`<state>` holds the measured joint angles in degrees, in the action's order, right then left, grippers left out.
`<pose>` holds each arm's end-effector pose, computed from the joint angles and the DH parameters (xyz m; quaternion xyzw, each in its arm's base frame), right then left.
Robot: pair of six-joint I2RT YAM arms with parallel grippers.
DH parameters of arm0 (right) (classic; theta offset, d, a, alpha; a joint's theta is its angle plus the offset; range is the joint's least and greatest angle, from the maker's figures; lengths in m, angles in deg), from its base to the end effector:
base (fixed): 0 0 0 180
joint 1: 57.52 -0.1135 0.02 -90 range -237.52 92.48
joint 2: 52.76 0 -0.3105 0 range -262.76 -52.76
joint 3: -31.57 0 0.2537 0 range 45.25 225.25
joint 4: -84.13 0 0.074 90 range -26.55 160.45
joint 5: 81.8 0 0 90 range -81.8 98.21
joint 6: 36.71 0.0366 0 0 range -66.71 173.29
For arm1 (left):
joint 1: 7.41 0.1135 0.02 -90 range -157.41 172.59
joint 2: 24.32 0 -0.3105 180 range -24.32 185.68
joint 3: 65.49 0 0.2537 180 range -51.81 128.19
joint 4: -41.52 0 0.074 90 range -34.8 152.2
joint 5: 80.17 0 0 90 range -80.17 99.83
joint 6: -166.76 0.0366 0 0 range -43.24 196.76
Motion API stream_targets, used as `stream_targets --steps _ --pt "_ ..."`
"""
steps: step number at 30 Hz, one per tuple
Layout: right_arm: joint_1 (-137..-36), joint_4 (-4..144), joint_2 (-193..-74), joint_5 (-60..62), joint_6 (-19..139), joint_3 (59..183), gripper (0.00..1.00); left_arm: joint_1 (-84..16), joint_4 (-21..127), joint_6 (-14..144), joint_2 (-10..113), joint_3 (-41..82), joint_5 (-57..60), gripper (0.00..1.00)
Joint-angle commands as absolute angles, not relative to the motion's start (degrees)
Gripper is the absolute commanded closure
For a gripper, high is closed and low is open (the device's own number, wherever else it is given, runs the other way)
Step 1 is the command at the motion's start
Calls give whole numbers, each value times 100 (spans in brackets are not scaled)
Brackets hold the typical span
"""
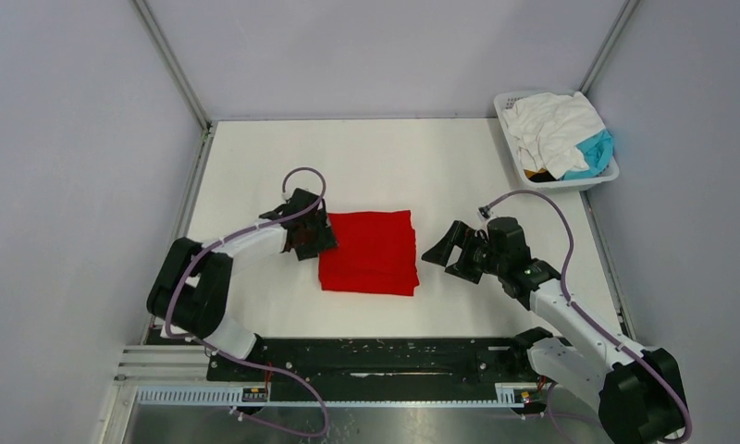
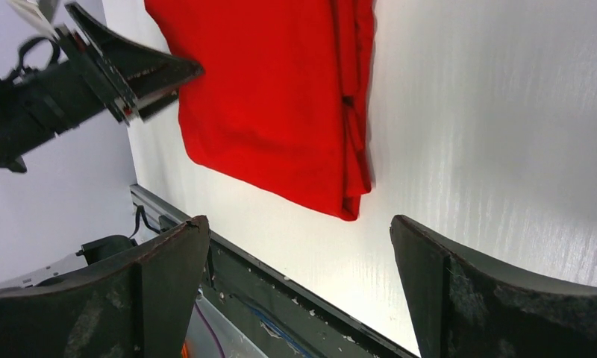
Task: Fold and stack the t-shirts
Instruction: Put the neatly folded tshirt into the corner of the board with the left arm
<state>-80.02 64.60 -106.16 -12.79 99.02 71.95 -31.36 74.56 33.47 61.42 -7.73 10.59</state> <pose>0.1550 0.0784 0.2474 0.0879 0.8622 0.3973 0.3017 0.2511 -0.1110 0.2074 -0.1643 0.9541 -0.1332 0.2119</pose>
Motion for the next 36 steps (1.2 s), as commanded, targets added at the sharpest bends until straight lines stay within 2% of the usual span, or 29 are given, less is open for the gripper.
stream_targets --steps 1,6,11,18,28,31,36 --pt "-8011 6430 -10662 -1312 9845 7223 0 -3133 7395 3468 7043 -211 1078 51" --pt "-8010 6285 -10629 -1204 9687 7257 0 -3135 7378 3485 7699 264 732 99" --pt "-8008 5785 -10591 -714 9228 7513 0 -3136 8609 3569 8054 1588 2253 100" --pt "-8004 5023 -10151 1152 8526 7741 1 -2796 9318 4240 8815 3563 3742 100" --pt "-8010 5003 -9805 1631 8204 7505 1 -1301 10167 4897 11031 7244 3629 100" --pt "-8008 5025 -9759 1823 8145 7420 0 -947 10095 5117 11237 7740 3611 100" --pt "-8007 5046 -9843 1809 8119 7434 1 -396 9398 5536 11267 7733 3389 100"
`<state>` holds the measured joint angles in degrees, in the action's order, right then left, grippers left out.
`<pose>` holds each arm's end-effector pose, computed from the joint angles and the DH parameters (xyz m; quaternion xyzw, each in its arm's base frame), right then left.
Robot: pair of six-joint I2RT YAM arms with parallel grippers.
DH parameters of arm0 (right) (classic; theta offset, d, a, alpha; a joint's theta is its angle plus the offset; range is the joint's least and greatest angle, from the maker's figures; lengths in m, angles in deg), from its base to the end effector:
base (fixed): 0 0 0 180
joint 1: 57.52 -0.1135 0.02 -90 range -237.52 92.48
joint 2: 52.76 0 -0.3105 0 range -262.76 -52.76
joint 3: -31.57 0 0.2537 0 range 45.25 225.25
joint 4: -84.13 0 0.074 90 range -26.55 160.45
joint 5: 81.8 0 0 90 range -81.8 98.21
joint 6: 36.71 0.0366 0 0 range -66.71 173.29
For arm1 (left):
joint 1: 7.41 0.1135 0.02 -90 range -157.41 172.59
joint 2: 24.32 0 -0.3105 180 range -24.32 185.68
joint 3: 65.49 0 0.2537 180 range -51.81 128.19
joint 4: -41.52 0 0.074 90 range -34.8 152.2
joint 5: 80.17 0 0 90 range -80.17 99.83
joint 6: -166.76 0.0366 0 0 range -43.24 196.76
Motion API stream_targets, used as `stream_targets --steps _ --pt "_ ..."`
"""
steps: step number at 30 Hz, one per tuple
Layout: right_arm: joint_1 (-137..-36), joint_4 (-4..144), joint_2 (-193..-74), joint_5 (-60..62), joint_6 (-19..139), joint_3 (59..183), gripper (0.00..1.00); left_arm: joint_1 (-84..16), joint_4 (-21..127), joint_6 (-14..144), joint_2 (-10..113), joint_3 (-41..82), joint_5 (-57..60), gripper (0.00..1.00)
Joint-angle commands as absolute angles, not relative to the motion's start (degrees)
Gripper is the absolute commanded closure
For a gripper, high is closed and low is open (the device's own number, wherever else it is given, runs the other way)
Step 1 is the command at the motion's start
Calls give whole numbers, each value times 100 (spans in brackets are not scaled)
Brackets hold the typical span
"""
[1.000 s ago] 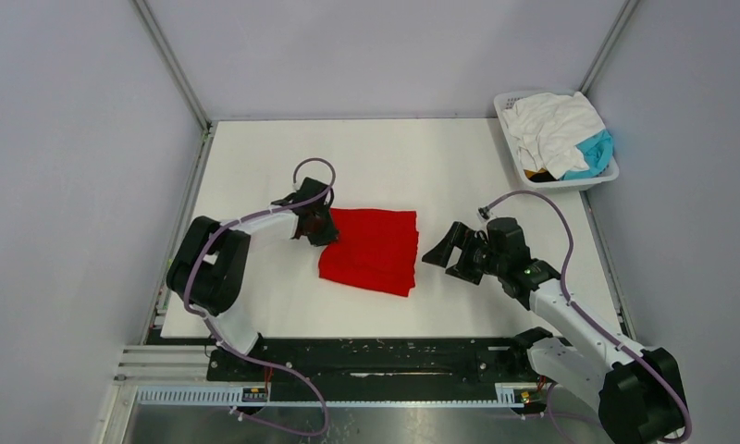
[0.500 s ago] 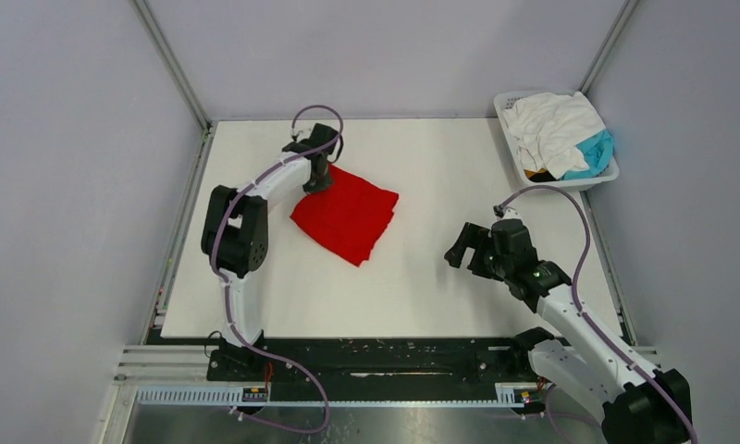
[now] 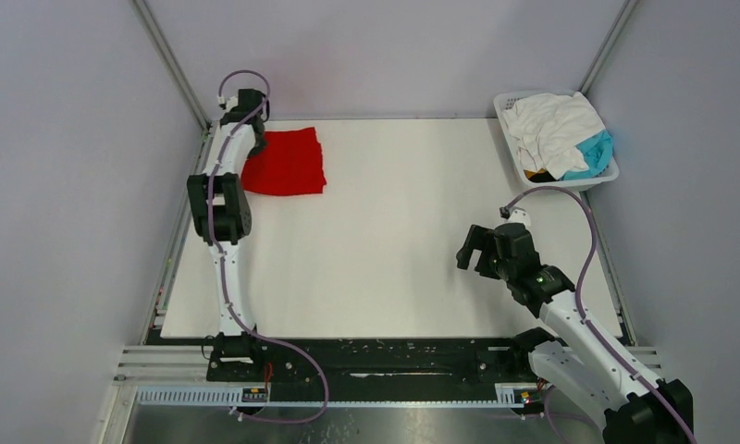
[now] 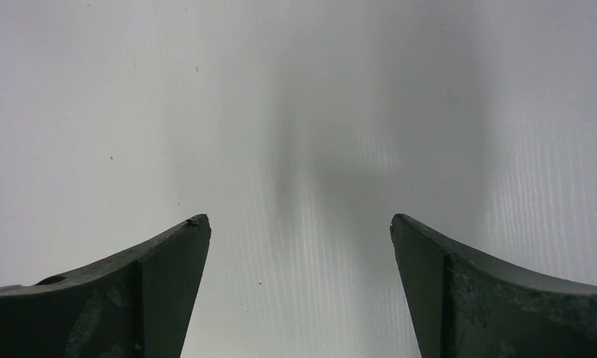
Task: Fold and stack the t-shirts
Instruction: Put the neatly folded tshirt into the corner of the board with the left arm, then reset both arms
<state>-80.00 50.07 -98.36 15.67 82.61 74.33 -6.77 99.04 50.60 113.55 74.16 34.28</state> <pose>0.1352 0.0508 0.2566 0.0823 0.8893 0.1424 0.4267 0.5641 0.0215 0.2410 -0.2771 0.8941 0.1338 0.3254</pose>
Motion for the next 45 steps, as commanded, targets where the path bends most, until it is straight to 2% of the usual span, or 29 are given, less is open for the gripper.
stream_targets --steps 1,6,11,13,14,15,16,17,27,32,38,42,45 --pt "-8009 5041 -9869 1798 8117 7434 1 -311 9305 5599 11329 7783 3330 100" --pt "-8010 5021 -9926 1895 8164 7398 1 -164 8929 6089 11705 8345 3661 98" --pt "-8003 5041 -9889 1854 8168 7378 1 -152 8345 6597 11958 8646 4233 89" --pt "-8005 5034 -9865 1857 8178 7376 0 -152 8115 6668 12000 8672 4457 82" --pt "-8004 5037 -9856 1863 8179 7369 1 -146 8068 6673 12021 8721 4530 69" --pt "-8005 5035 -9854 1880 8177 7368 1 -147 8054 6669 12020 8776 4586 50" --pt "-8010 5028 -9848 1894 8177 7371 1 -152 8060 6650 11988 8817 4590 13" --pt "-8003 5026 -9840 1903 8176 7373 1 -152 8088 6593 11895 8812 4569 3" --pt "-8003 4956 -9841 2270 8431 7416 1 -479 7913 5194 9814 6693 2513 1" --pt "-8002 4855 -9404 2409 8594 7437 0 -1144 7959 4781 8650 5425 2415 1" --pt "-8009 4671 -8650 2356 8841 7328 0 -2211 7346 4770 6043 2370 2654 1" --pt "-8004 4505 -8173 2439 8845 7167 1 -2958 7838 4730 4488 866 2717 1" --pt "-8007 4338 -7837 2560 8862 7096 1 -3177 8330 4593 3773 103 3001 1"
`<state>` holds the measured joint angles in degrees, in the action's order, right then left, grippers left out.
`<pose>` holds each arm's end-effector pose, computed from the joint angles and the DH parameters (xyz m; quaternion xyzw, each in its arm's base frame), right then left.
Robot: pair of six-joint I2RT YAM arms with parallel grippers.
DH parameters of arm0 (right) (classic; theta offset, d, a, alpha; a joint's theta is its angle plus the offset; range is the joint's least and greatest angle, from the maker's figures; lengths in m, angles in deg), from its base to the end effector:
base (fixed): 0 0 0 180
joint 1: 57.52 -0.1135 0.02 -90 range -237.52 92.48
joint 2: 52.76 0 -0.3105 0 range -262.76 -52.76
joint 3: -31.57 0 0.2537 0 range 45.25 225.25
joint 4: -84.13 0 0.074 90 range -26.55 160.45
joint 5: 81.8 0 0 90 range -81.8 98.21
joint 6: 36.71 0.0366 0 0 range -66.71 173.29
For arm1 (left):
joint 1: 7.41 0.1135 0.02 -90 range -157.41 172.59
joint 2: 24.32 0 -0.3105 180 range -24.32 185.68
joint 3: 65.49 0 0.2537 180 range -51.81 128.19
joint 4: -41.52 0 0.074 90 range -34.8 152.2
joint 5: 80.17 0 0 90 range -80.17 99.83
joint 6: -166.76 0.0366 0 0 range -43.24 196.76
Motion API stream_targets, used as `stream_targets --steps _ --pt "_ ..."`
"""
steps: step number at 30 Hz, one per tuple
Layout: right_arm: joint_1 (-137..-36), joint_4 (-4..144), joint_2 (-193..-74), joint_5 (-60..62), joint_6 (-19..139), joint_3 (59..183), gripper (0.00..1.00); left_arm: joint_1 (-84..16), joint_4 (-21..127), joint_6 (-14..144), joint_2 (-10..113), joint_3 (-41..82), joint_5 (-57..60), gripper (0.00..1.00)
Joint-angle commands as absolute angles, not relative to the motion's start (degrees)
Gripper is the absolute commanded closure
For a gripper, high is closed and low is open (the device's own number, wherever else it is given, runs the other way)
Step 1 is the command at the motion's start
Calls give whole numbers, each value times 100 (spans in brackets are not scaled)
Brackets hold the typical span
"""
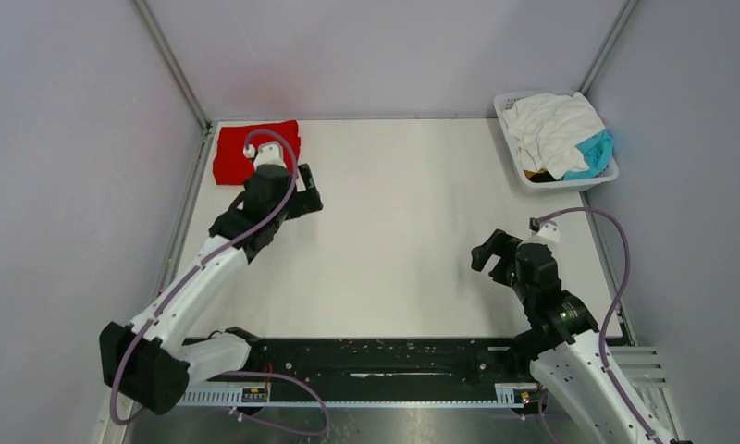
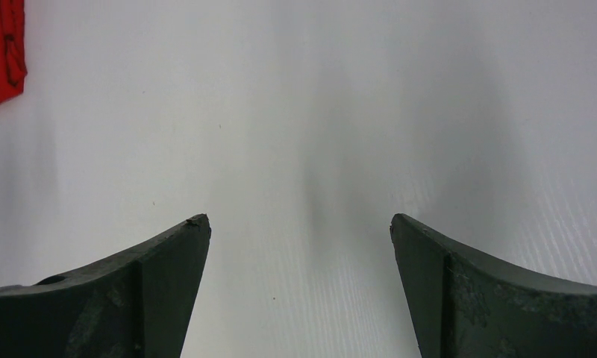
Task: Fold and stack the t-shirts
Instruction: Reset both arms
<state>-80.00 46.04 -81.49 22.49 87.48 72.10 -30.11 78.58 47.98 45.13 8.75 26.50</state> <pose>0.0905 0.0277 0.2661 0.1513 0.8317 0.1556 0.5111 0.2403 -0.0891 0.3672 -0.1158 0.8616 -0.0931 0.4854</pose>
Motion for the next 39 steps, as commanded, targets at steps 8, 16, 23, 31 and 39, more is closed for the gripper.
stream_targets --steps 8,16,23,31,39 --pt "-8009 4413 -7433 2183 8922 6995 1 -3292 8939 4225 3042 -328 3562 1" --pt "-8006 4511 -7773 2096 8846 7029 1 -3404 8896 4421 3438 -136 3742 1" --pt "-8004 4504 -7946 1967 8784 7109 0 -3423 8836 4478 3360 -110 3785 1" --pt "-8003 4561 -7700 1903 8718 7047 0 -3422 8775 4446 3128 -237 3731 1" --pt "-8007 4425 -7707 2056 8734 7045 0 -3422 8734 4426 3096 -259 3575 1"
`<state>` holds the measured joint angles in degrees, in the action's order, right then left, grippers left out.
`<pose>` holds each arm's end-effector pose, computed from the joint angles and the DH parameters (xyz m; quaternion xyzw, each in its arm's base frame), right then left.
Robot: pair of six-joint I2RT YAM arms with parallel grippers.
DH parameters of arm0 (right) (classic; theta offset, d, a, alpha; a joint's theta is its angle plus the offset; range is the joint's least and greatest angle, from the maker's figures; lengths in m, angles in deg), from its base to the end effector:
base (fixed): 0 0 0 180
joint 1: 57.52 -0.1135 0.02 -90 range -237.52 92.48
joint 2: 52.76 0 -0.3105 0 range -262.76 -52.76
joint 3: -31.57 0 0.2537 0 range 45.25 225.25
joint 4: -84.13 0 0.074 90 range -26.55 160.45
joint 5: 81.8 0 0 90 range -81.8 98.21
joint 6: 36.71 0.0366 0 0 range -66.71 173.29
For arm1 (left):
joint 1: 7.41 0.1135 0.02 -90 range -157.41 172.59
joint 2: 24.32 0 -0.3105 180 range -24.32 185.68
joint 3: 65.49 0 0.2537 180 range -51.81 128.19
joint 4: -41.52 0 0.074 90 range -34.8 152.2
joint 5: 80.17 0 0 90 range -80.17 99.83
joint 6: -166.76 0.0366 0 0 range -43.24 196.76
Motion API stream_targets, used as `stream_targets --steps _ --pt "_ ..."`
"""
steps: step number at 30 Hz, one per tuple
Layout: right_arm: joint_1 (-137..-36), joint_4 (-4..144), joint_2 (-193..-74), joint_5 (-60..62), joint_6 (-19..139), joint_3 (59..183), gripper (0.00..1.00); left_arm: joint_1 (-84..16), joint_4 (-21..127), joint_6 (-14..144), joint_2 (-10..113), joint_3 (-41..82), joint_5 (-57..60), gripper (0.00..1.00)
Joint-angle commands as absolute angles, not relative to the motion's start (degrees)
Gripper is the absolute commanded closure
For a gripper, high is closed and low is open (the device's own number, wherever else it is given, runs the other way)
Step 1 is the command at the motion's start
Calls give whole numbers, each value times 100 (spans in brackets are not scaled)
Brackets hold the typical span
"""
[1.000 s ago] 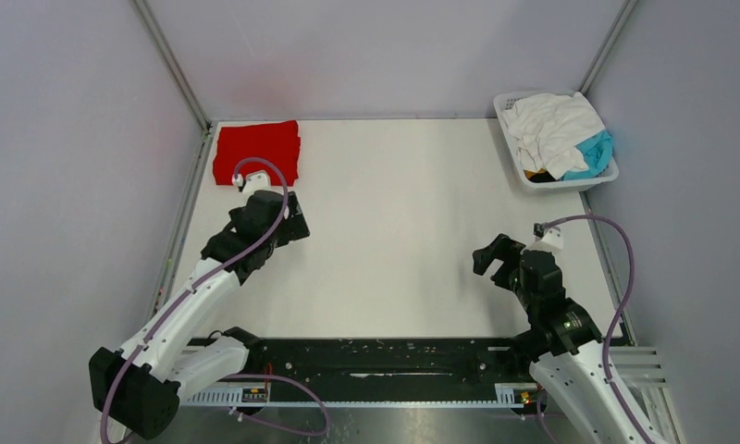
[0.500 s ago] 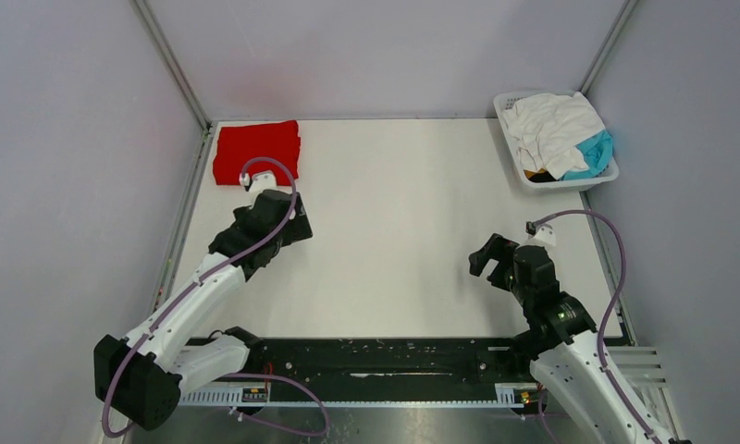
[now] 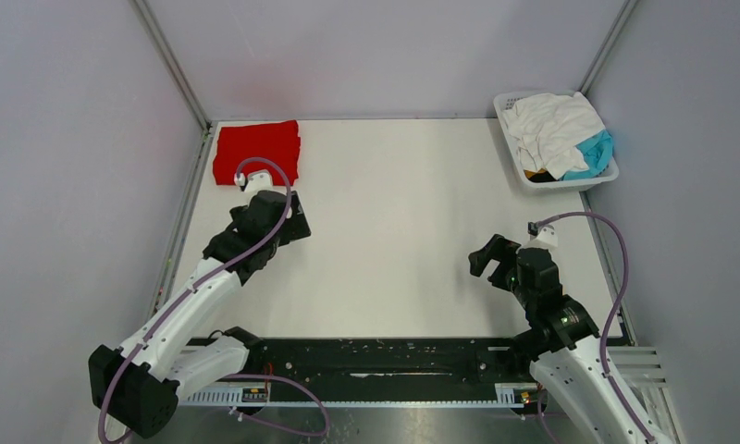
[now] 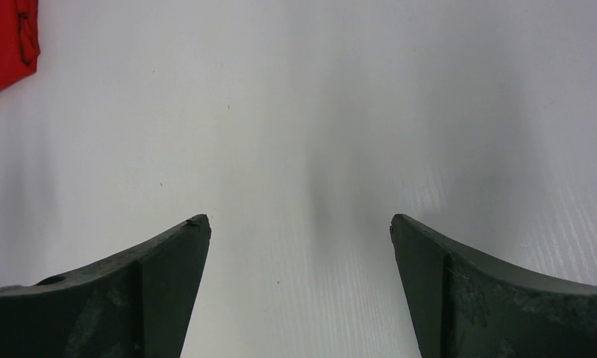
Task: Fold and stack the t-shirts
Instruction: Reset both arms
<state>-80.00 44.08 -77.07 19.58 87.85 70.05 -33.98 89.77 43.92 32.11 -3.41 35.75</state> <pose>0.0784 0.0246 0.2555 0.1411 0.8331 0.1784 0.5042 0.1677 -0.0660 0.3248 -0.1388 0.8861 -0.0157 0.4420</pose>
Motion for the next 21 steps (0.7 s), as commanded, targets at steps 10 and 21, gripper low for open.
stream_targets --steps 10,21 --pt "-8003 4394 -7794 2191 8790 7154 0 -3427 8720 4104 2599 -597 3329 1" --pt "-8004 4096 -7742 2500 8602 7481 1 -3422 8782 3956 920 -858 3370 1"
